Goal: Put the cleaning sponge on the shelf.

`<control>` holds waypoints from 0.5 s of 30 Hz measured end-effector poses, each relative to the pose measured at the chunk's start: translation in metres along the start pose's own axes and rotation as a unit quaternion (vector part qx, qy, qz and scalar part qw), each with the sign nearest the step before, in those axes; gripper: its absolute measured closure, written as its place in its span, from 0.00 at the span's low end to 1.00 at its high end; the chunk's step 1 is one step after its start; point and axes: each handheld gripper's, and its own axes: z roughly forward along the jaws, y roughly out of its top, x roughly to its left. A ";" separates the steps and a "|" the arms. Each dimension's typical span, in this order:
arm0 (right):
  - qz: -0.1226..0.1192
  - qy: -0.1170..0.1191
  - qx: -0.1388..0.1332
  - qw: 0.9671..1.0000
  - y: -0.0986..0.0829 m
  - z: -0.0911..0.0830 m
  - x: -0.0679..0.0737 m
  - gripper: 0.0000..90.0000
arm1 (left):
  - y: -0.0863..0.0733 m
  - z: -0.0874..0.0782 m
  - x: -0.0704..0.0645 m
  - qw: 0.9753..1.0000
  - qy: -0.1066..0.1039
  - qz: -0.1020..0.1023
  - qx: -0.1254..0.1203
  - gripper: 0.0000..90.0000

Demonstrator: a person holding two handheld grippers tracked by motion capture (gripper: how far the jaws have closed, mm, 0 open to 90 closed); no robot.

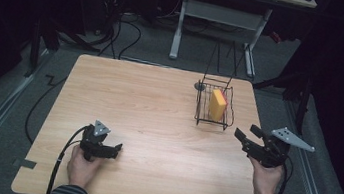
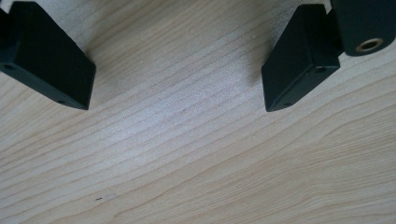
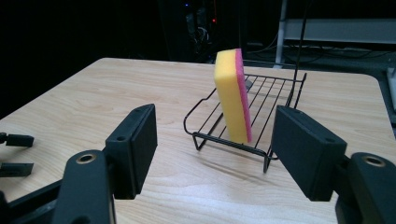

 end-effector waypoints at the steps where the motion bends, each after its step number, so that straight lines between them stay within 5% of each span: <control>1: 0.001 0.002 -0.001 1.000 -0.001 -0.002 0.000 0.36 | 0.000 0.000 0.000 1.000 0.000 0.000 0.000 0.11; 15: -0.004 0.013 0.000 1.000 -0.017 -0.009 0.003 0.36 | 0.000 0.000 0.000 1.000 0.000 0.000 0.000 0.11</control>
